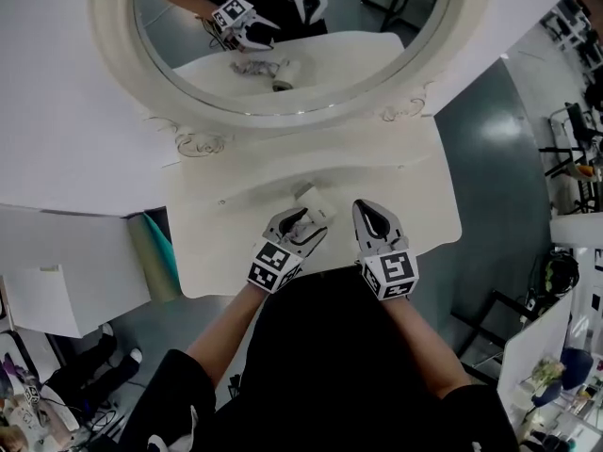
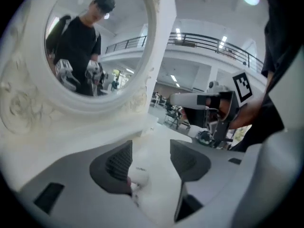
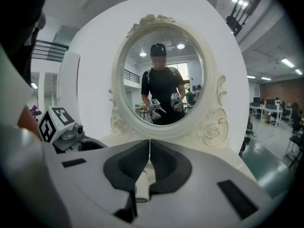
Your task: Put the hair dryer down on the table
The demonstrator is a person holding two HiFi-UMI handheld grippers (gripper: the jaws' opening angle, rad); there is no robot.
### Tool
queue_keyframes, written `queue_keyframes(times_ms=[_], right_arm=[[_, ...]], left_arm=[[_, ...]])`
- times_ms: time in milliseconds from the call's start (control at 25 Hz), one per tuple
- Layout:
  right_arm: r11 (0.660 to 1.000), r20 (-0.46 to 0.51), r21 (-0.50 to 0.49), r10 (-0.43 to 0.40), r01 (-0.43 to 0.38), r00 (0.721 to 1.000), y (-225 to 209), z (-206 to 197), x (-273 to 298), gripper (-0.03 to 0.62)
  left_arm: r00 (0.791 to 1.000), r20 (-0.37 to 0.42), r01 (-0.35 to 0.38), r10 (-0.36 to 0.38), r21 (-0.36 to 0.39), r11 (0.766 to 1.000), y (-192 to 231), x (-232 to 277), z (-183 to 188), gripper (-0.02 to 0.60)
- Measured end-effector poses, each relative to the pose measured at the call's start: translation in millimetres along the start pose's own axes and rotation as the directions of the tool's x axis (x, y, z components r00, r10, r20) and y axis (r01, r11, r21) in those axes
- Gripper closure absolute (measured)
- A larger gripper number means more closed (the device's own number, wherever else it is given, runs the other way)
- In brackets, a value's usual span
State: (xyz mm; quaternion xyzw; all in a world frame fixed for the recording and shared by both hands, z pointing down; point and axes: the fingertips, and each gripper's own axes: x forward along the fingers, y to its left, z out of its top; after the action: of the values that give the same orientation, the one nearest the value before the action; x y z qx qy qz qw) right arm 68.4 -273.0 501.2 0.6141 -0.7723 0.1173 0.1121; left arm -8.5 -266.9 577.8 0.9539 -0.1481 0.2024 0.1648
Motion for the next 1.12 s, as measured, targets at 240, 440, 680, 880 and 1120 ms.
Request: queue_keyframes(times_ms=[240,440,680,880,1120], right_arm=[[0.992,0.025,-0.114,0.062,-0.059,0.998,32,22,-27,0.576],[0.998,0.087,-0.059,0.037,-0.032,0.996,22,28,-44,0.576],[0.995,0.16,-0.027,0.096,-0.092,0.983,19,53,-63,0.576],[0.985,0.25,-0.035,0.172,-0.169,0.953,28,73,-99,0.576],[0.982,0.252,-0.019,0.186,-0.188,0.95,12,65,-148,0.576]], left_arm=[[0.977,0.178,-0.112,0.122,-0.067,0.992,-19,-27,33,0.325],[0.93,0.292,-0.245,0.223,0.038,0.969,-44,-43,65,0.383],[0.867,0.386,-0.339,0.317,-0.012,0.941,-76,-60,105,0.461],[0.833,0.405,-0.401,0.377,-0.029,0.916,-118,-66,116,0.514],[0.771,0.397,-0.511,0.498,-0.082,0.856,-161,-64,116,0.566]])
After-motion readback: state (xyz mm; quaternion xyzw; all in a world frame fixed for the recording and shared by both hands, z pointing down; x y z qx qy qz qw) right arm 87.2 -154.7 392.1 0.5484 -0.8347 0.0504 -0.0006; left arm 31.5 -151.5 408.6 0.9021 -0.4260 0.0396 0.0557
